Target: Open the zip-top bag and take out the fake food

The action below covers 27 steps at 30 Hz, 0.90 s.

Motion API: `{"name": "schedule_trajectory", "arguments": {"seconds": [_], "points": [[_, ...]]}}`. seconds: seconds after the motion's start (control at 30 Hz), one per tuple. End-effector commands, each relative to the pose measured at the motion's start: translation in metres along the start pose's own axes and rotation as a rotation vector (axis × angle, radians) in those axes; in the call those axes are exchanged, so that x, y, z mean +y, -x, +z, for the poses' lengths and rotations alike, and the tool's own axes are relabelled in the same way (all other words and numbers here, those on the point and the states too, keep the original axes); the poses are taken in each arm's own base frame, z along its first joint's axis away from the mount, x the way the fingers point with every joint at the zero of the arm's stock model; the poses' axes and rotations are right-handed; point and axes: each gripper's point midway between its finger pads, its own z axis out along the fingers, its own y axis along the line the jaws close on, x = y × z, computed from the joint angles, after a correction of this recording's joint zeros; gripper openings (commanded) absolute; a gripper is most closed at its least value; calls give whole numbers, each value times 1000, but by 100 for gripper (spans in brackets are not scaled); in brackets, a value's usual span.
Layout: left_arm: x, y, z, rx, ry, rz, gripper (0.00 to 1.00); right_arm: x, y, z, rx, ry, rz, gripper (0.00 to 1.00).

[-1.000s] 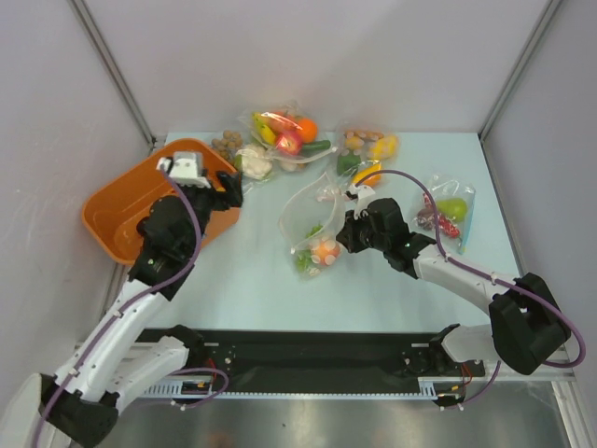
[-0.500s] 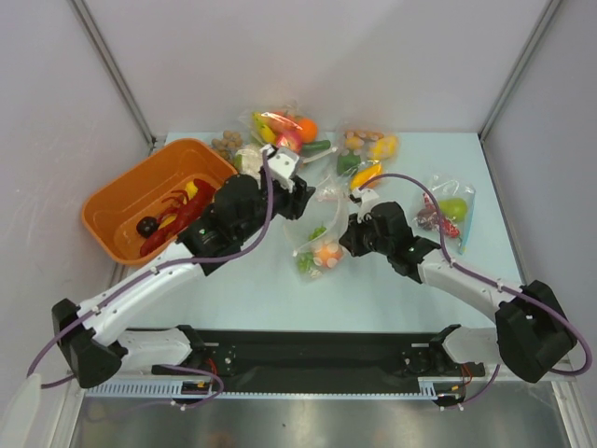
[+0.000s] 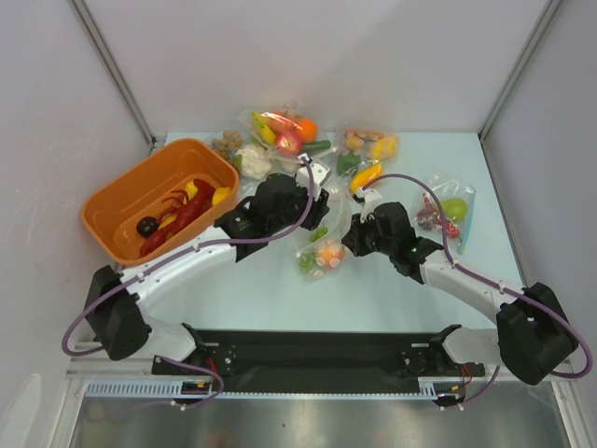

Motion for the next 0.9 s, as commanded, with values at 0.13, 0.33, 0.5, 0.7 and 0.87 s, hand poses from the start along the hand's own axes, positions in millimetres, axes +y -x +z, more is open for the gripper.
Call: {"name": "schedule_trajectory", "arguments": {"seconds": [0.13,0.33,0.5,0.7,0.87], "points": [[-9,-28,36,105,-33,-3,47,4,9,-3,-42,24,-15,0],[-16,-73,58,219,-65,-15,47,1,10,-4,-55,21,-16,0],[-27,-92,61,275,-117,-44,47,-5,9,-4,-65,11,-7,0],[-40,-113,56,359,-179,-95,48,-10,6,-4,-59,5,4,0],[-44,-129,53,411,-192,-117,50,-12,7,-6,-59,0,10,0]]}}
